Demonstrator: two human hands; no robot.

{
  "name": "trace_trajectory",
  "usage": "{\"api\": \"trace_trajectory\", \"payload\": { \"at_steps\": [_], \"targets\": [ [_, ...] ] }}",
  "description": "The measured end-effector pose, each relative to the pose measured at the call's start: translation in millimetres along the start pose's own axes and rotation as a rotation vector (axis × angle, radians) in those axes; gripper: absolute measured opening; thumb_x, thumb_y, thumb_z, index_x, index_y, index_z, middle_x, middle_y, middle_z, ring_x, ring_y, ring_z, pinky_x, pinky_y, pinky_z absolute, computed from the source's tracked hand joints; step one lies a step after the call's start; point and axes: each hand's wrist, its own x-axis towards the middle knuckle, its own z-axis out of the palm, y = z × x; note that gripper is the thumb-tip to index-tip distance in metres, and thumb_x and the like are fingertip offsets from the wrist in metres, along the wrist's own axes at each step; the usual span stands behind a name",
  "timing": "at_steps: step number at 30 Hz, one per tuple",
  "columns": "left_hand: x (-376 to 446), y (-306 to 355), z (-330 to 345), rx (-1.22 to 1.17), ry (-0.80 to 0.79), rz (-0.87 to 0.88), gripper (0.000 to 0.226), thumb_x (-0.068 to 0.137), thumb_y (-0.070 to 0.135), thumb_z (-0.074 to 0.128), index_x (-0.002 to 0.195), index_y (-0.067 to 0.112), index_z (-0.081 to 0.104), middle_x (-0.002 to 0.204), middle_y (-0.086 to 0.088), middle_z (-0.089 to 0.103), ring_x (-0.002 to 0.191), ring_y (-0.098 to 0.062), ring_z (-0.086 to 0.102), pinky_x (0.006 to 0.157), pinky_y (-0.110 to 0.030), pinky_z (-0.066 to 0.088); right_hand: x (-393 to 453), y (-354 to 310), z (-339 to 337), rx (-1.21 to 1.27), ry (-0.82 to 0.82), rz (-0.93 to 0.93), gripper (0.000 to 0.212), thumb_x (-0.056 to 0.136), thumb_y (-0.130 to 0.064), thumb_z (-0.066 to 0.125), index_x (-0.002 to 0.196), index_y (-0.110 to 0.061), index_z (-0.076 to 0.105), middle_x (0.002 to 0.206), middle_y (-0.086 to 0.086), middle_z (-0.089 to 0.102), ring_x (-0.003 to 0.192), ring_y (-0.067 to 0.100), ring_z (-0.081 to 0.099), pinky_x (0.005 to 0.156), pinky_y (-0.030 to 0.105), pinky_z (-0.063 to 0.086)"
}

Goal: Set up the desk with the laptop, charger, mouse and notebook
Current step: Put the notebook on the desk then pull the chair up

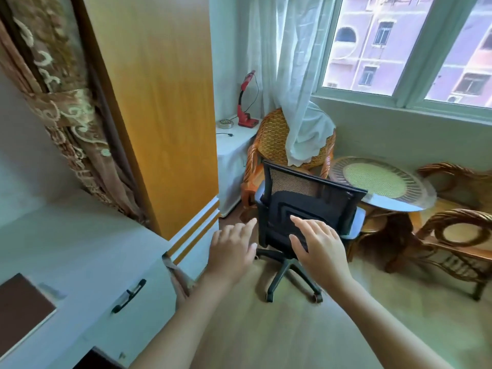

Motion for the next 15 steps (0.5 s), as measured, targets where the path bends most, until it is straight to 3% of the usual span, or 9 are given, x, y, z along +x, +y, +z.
{"api": "trace_trajectory", "payload": {
  "at_steps": [6,15],
  "targets": [
    [95.6,34.5,40.6,0.048,0.041,0.127,0.053,0.084,0.042,0.042,0.130,0.020,0.056,0.097,0.002,0.068,0.086,-0.023,0.064,0.069,-0.037,0.052,41.9,85.0,3.9,-0.061,0.000,0.069,0.039,0.083,-0.023,0.068,0.120,-0.014,0.062,0.102,0.002,0.071,0.098,0.023,0.064,0.086,0.037,0.050],
    [256.5,29.5,140.1,0.066,0.036,0.288,0.062,0.087,0.057,0.041,0.134,0.018,0.052,0.104,0.001,0.066,0.092,-0.021,0.063,0.073,-0.035,0.050,143.8,175.5,66.0,-0.209,0.046,0.165,0.047,0.075,-0.023,0.075,0.119,-0.011,0.063,0.103,0.004,0.071,0.095,0.025,0.066,0.085,0.039,0.051]
  ]
}}
